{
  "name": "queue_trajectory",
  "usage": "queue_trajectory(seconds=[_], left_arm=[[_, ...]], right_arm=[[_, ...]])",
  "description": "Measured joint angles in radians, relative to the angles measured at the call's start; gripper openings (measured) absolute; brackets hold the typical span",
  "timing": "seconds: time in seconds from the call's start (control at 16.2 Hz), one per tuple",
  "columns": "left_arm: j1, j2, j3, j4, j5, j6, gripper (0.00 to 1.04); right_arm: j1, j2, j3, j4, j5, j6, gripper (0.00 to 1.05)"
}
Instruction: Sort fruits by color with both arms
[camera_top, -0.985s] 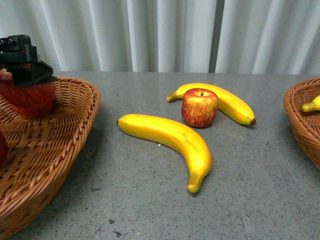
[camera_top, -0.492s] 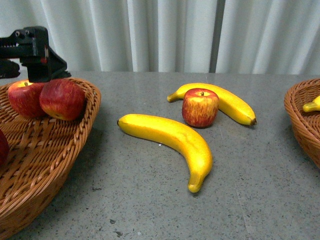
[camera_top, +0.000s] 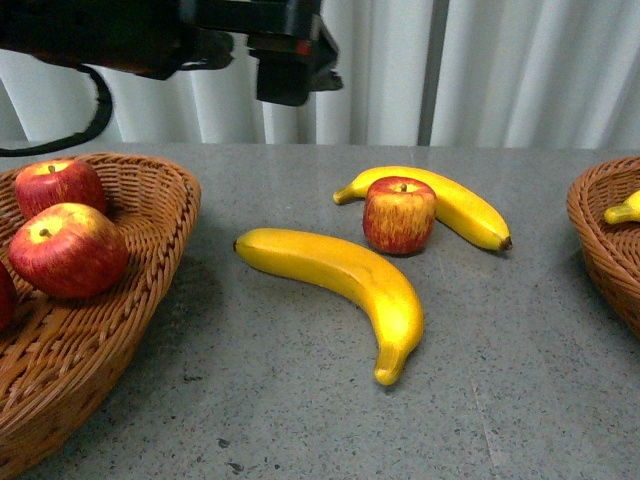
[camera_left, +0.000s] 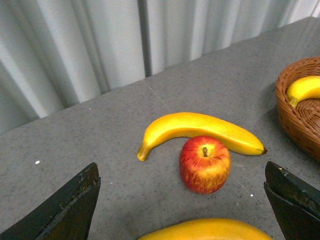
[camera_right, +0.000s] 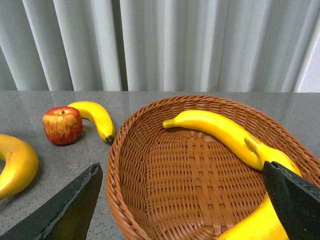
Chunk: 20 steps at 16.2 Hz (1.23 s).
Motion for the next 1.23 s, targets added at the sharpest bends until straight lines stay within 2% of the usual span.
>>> queue_trajectory(seconds=[0.43,0.55,0.8,1.23], left_arm=[[-0.065,0.399,0.413,-0.142,0.055,0.084,0.98],[-0.097,0.452,0.457,-0.192,0.058,0.142,0.98],[-0.118,0.549,0.492,-0.25,-0.034,0.238,0.98],[-0.121,0.56,0.49,-0.286,0.001,0.231,0.98]], right_arm=[[0.0,0.0,0.0,0.0,0.0,0.0,0.98],[0.0,0.0,0.0,0.0,0.0,0.0,0.98],[0.0,0.0,0.0,0.0,0.0,0.0,0.98],[0.0,0.0,0.0,0.0,0.0,0.0,0.98]])
